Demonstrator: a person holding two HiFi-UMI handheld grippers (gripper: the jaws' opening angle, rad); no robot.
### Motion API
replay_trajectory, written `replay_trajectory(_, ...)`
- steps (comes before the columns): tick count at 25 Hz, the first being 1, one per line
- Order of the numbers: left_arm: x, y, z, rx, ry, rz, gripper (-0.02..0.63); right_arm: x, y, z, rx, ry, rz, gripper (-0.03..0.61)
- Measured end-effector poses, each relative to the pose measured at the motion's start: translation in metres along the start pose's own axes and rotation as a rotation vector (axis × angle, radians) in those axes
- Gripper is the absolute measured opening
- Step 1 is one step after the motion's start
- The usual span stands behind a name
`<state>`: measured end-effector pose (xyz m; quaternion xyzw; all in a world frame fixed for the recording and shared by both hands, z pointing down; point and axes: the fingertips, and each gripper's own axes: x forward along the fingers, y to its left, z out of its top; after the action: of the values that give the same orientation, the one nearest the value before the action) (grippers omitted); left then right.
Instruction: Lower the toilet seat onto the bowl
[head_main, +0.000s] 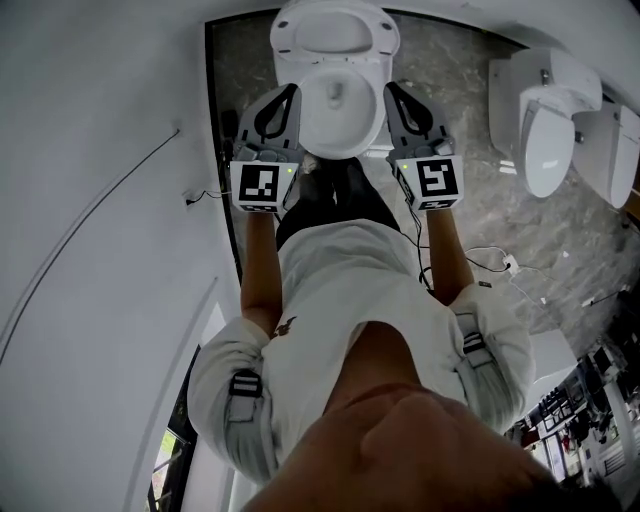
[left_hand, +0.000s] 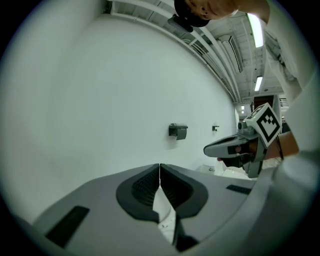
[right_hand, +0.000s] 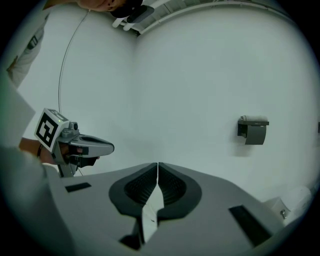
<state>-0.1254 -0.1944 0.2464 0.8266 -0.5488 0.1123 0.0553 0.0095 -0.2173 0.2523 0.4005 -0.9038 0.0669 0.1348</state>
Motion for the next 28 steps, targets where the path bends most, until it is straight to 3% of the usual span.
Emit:
replay_trajectory(7,0.034,0.027,-0.020,-0.010,-0.008,-0.007,0.023,0.034,-0.019,-0.020,-0.006,0.003,-0.058,0.023)
replay_trajectory(18,0.088,0.055,-0.059,-0.031,0.005,-0.140,0.023,0.077,-0.034,-0.045,-0.013,0.051,-0.195,0.023)
replay_trajectory(28,0.129,0.079,-0.076,-0.012,0.021,-0.187,0.023,0.115,-0.053,-0.062,-0.007,0.062,-0.232,0.023)
